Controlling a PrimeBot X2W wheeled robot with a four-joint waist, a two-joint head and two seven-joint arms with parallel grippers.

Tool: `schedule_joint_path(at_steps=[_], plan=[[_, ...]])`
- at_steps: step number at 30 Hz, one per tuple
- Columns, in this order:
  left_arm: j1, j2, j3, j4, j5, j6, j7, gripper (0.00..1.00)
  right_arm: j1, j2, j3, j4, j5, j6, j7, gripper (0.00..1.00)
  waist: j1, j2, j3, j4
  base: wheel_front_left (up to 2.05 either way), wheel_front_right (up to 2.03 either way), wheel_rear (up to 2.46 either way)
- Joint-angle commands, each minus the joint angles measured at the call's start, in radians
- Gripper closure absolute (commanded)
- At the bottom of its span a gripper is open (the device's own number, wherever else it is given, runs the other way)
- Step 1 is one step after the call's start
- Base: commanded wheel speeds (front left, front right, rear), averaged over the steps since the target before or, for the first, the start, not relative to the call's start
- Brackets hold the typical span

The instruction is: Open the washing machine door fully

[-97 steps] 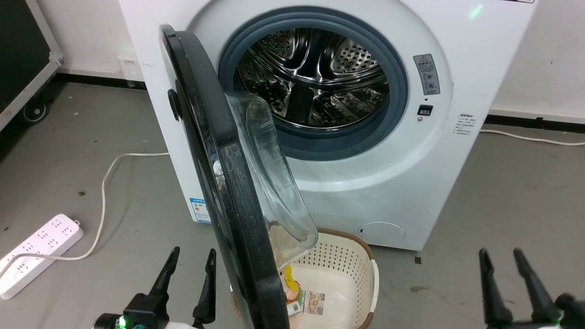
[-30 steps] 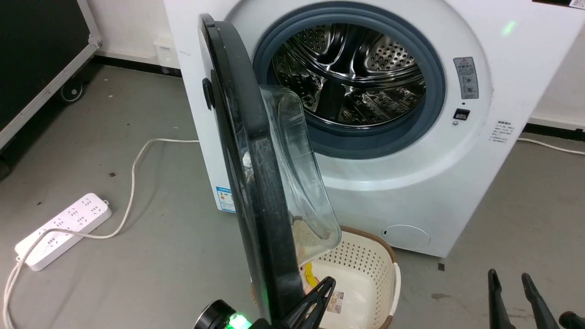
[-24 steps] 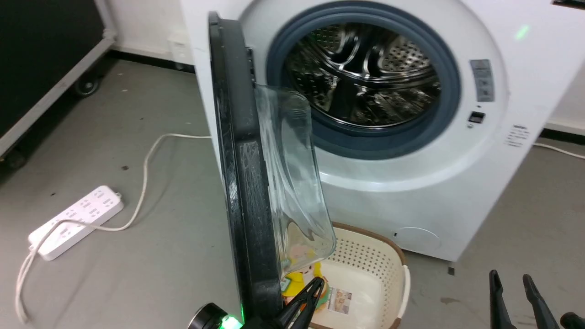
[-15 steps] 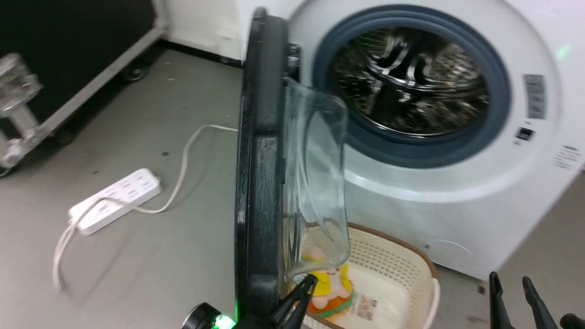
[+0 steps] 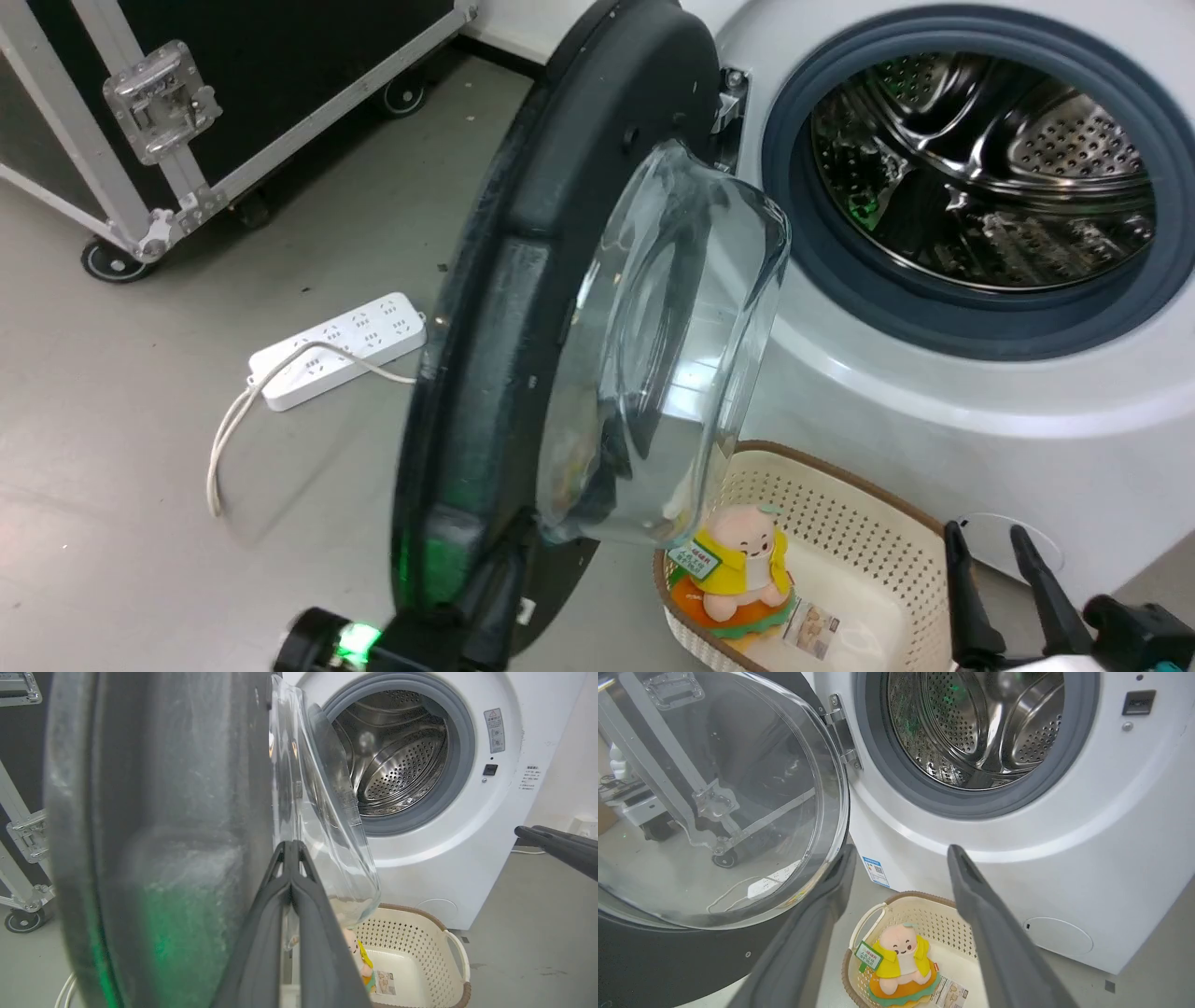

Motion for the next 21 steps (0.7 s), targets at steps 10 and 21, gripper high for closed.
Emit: schedule_joint_path(at_steps=[10,21], plan=[[-0.033,0.041,0.168,0.013,-0.073,0.066,-0.020,1.00,-0.038,0.001,0.011,0.013,-0.033,0.001,-0.005,0.00,-0.0001,0.0000,0.057,0.015,0.00,0.00,0.00],[-0.210,0.149,0.322,0.202,-0.141,0.048,-0.025,1.00,-0.016,-0.017,-0.057,-0.071,-0.093,0.001,0.012,0.00,-0.0001,0.0000,0.190,-0.008,0.00,0.00,0.00]])
